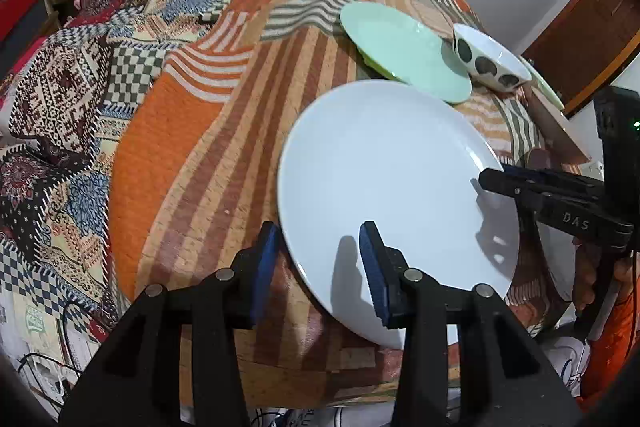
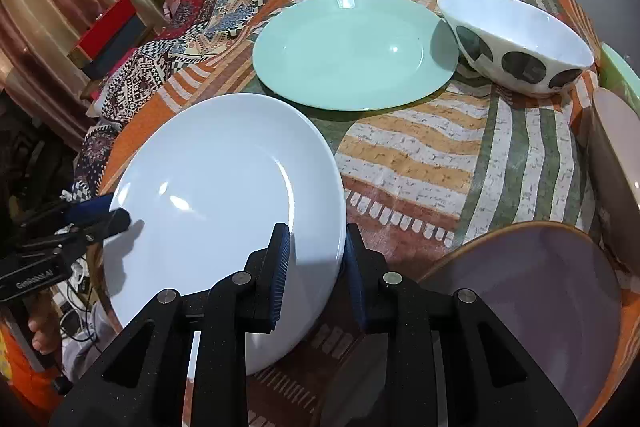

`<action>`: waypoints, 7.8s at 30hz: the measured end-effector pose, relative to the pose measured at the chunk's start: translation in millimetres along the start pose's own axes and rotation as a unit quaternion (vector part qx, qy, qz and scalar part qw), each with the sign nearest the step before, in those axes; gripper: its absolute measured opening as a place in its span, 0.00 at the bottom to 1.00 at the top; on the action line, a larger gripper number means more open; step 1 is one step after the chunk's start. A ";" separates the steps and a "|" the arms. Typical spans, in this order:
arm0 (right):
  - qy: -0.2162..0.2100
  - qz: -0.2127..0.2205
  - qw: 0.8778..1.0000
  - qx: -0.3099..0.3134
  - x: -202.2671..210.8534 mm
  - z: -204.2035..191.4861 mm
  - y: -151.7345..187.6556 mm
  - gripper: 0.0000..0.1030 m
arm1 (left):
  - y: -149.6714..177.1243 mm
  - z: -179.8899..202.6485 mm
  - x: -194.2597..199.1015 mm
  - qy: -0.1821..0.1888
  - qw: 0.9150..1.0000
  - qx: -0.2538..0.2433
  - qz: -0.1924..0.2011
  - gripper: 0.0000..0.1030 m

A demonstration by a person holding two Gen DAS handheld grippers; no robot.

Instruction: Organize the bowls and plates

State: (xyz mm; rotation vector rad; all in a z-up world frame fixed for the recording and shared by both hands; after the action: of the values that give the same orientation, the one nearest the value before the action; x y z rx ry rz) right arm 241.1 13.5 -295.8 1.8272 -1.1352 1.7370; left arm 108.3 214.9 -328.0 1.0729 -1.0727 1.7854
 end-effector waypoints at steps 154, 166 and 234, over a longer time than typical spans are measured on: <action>0.033 0.167 0.971 -0.168 138.9 139.2 109.7 0.37 | -16.3 198.8 26.3 -0.042 0.985 -0.162 0.030 0.35; 0.028 0.209 0.972 -0.105 163.6 96.3 54.6 0.50 | -65.2 153.0 94.9 -0.076 0.980 -0.130 0.132 0.48; 0.042 -0.041 0.997 -0.059 -24.3 69.6 -90.0 0.26 | -187.0 24.7 -78.7 0.013 0.997 -0.075 -0.027 0.18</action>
State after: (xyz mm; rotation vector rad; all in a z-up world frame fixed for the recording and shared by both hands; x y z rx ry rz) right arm 356.4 23.4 -307.8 1.6896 -1.0906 1.6492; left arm 310.4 241.1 -344.0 0.9769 -1.1329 1.6438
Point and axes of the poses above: each gripper's, at about its wrist camera, not at the fingertips, and x roughly against the way its jaws point, z to its right, y to its underside, the point moved 9 cm from there along -x, roughly the way its jaws point, and after that the axes turned 10 degrees about -z, right-handed, at the moved point
